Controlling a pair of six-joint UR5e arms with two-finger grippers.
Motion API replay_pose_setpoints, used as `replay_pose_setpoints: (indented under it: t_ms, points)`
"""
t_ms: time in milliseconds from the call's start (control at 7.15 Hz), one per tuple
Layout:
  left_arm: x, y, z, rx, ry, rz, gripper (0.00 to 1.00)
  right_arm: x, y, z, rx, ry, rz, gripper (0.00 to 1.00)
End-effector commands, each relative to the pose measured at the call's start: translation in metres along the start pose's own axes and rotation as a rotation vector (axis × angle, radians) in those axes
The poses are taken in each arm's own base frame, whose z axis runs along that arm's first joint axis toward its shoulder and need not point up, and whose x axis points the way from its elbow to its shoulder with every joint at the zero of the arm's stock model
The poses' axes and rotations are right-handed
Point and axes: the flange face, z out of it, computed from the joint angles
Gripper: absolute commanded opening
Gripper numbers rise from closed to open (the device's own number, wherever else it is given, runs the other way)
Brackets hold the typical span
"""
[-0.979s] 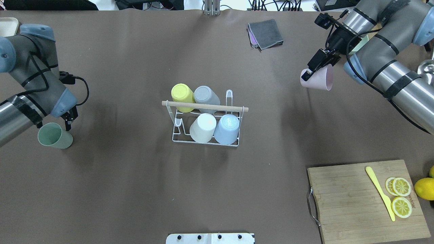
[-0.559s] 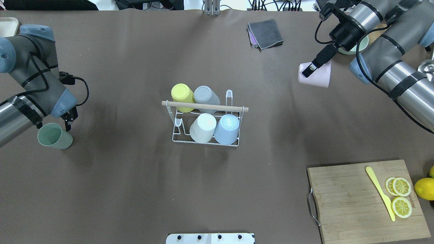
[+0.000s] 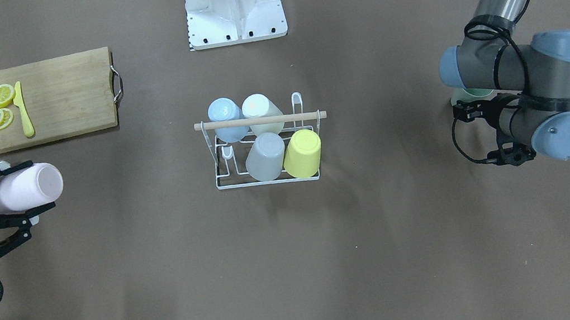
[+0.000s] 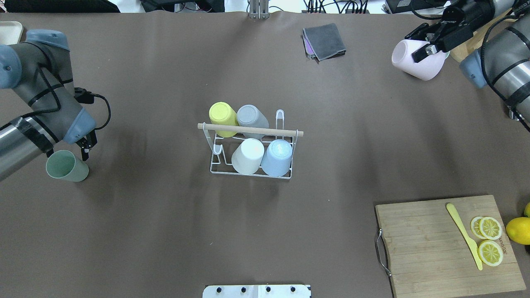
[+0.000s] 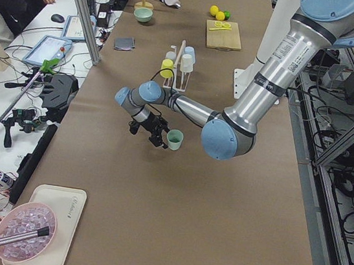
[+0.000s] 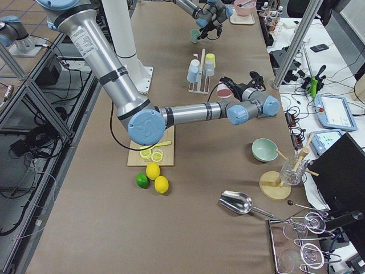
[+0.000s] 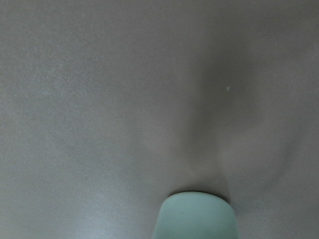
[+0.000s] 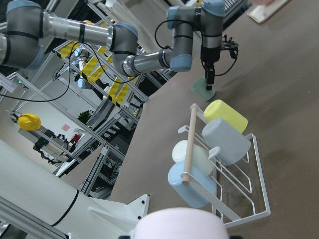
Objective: Place cup on cup holder
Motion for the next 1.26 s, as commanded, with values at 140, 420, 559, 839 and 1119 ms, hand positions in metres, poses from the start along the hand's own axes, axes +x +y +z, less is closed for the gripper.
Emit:
replay_pose_setpoints:
  t_ms: [140, 420, 559, 839, 1119]
  points:
    - [0.004, 0.003, -0.008, 0.009, 0.05, 0.006, 0.98, 0.018, 0.053, -0.013, 0.073, -0.017, -0.381, 0.4]
    - [-0.004, 0.003, 0.007, -0.01, 0.044, -0.006, 0.98, 0.027, 0.062, -0.012, 0.202, -0.056, -0.557, 0.4]
    - [-0.007, 0.004, 0.022, -0.029, 0.036, -0.01, 0.98, 0.028, 0.063, -0.008, 0.273, -0.079, -0.61, 0.4]
    - [-0.008, 0.004, 0.043, -0.061, 0.022, -0.014, 0.98, 0.046, 0.08, 0.028, 0.352, -0.121, -0.701, 0.4]
    - [-0.003, 0.002, 0.054, -0.08, 0.023, -0.014, 0.96, 0.07, 0.092, 0.087, 0.422, -0.179, -0.762, 0.4]
